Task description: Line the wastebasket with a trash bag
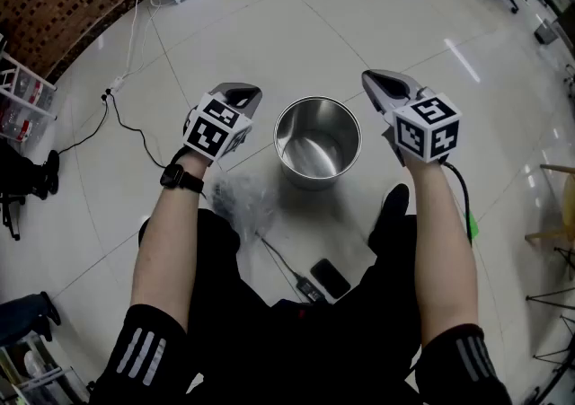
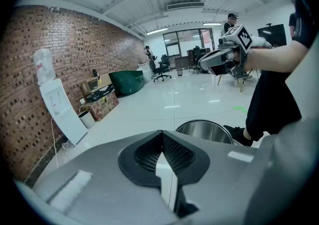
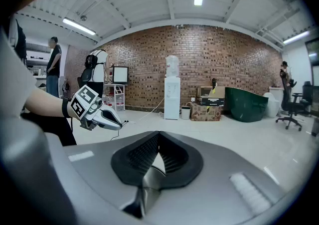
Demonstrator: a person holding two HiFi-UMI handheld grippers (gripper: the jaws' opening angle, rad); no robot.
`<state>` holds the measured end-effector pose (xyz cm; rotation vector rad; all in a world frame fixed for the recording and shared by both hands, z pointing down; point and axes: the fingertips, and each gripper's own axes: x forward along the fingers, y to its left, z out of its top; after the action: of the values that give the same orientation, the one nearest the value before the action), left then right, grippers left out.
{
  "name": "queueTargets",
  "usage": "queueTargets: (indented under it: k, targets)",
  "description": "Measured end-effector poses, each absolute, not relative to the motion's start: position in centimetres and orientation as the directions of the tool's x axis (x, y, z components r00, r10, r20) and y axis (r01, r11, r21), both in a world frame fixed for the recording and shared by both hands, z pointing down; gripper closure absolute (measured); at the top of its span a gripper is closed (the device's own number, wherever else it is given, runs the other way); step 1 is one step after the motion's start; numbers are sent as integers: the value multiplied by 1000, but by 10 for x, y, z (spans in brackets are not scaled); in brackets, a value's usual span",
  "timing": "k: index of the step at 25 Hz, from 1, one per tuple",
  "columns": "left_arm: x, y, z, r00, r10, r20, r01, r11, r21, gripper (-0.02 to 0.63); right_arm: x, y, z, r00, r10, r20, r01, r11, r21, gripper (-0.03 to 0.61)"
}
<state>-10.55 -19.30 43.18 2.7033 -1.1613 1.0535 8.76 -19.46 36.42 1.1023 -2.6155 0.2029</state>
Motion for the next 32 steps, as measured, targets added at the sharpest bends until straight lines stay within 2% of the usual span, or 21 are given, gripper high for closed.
queueTargets:
  k: [5, 9, 15, 21, 28, 32]
  targets:
    - [-113, -189, 461, 477, -578, 662, -637, -747, -193, 494, 88, -195, 362, -663, -673, 328, -714, 700, -5, 571]
    - [-117, -175, 503, 446, -484, 753, -594, -789, -155, 428, 81, -193, 361, -677, -661, 324, -701, 713, -9, 571]
    - [-125, -133, 588, 375, -273, 886, -550, -835, -24, 419, 67, -189, 358, -699, -640, 318, -673, 740, 10, 571]
    - [-121, -82, 662, 295, -47, 954, -481, -870, 106, 391, 62, -191, 358, -696, -643, 320, -676, 737, 10, 571]
    - [-134, -42, 740, 204, 92, 975, -532, -826, 189, 376, 49, -187, 359, -710, -622, 330, -642, 764, 59, 571]
    - [-132, -32, 772, 206, 128, 970, -579, -783, 226, 374, 47, -184, 360, -714, -613, 337, -625, 776, 85, 571]
